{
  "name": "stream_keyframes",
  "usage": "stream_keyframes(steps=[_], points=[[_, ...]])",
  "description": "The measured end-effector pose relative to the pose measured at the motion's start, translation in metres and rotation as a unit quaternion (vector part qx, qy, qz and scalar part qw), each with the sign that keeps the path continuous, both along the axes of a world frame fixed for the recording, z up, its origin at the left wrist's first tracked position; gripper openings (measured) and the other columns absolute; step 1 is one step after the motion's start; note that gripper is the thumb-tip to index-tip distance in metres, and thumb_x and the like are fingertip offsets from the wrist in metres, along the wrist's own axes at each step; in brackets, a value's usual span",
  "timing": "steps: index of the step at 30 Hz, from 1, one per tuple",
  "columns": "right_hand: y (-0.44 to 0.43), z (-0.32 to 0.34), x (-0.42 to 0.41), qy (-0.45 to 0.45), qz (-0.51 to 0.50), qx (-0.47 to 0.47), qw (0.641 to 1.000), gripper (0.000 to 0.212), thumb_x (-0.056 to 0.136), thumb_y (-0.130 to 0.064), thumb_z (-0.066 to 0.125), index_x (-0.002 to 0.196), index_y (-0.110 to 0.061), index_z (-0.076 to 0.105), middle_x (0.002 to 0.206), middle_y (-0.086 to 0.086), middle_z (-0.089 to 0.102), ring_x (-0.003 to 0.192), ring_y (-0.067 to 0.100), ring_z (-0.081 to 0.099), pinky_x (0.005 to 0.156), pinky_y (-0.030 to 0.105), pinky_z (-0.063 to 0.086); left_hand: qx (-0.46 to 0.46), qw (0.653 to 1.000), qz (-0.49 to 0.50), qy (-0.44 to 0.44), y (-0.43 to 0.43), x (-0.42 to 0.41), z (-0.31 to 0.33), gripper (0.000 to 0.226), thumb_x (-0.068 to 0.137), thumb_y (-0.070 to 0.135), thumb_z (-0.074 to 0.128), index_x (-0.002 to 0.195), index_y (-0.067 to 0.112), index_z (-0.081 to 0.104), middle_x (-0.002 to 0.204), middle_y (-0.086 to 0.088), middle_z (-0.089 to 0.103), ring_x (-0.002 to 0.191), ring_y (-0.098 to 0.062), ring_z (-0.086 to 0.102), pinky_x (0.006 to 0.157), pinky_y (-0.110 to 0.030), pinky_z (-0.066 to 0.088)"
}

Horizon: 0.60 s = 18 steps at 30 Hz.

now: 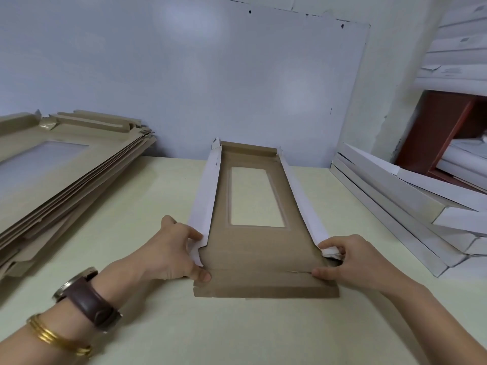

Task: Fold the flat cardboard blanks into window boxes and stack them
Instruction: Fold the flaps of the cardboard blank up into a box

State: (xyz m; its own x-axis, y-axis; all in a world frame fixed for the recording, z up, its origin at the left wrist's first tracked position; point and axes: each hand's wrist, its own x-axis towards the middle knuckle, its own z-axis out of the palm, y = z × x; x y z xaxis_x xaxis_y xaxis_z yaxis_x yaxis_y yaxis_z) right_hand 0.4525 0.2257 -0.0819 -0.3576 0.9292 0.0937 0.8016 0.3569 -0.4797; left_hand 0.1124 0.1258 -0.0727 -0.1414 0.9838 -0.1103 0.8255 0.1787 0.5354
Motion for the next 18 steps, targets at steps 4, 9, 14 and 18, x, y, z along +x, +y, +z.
stream_keyframes(steps=[4,9,14,18], points=[[0.0,0.003,-0.001,-0.007,0.043,0.027,0.999,0.033,0.06,-0.038,0.089,0.073,-0.018,0.066,0.085,-0.01,0.04,0.071,0.004,0.046,0.061,0.014,0.035,0.039,0.996,-0.079,0.02,-0.003,0.0,0.004,0.046,0.065,0.031,0.086,0.103,0.011,0.068,0.117,0.003,0.016,0.116,-0.007,0.039,0.074,-0.013,0.047],[0.0,0.017,0.004,-0.061,0.102,-0.027,0.993,0.028,0.066,-0.033,0.085,0.083,-0.021,0.068,0.113,-0.012,0.039,0.096,-0.003,0.054,0.077,0.014,0.045,0.036,0.989,-0.13,0.068,-0.002,-0.002,0.009,0.039,0.072,0.039,0.08,0.094,0.012,0.064,0.12,0.011,0.036,0.097,-0.002,0.052,0.077,-0.016,0.045],[0.007,0.03,0.008,-0.04,0.11,-0.091,0.989,0.04,0.066,-0.003,0.078,0.104,-0.014,0.071,0.112,-0.005,0.055,0.097,0.009,0.061,0.088,0.028,0.051,0.06,0.99,-0.109,0.069,-0.001,-0.002,0.008,0.055,0.064,0.04,0.085,0.112,0.028,0.06,0.109,0.015,0.053,0.092,0.0,0.053,0.072,-0.006,0.037],[0.014,0.028,0.016,0.006,0.118,-0.102,0.988,0.044,0.069,0.01,0.071,0.102,-0.018,0.071,0.113,-0.003,0.064,0.1,0.016,0.066,0.092,0.036,0.052,0.082,0.994,-0.075,0.011,-0.002,-0.003,0.006,0.062,0.054,0.035,0.091,0.093,0.026,0.044,0.077,0.008,0.052,0.064,-0.006,0.046,0.056,-0.016,0.038]])
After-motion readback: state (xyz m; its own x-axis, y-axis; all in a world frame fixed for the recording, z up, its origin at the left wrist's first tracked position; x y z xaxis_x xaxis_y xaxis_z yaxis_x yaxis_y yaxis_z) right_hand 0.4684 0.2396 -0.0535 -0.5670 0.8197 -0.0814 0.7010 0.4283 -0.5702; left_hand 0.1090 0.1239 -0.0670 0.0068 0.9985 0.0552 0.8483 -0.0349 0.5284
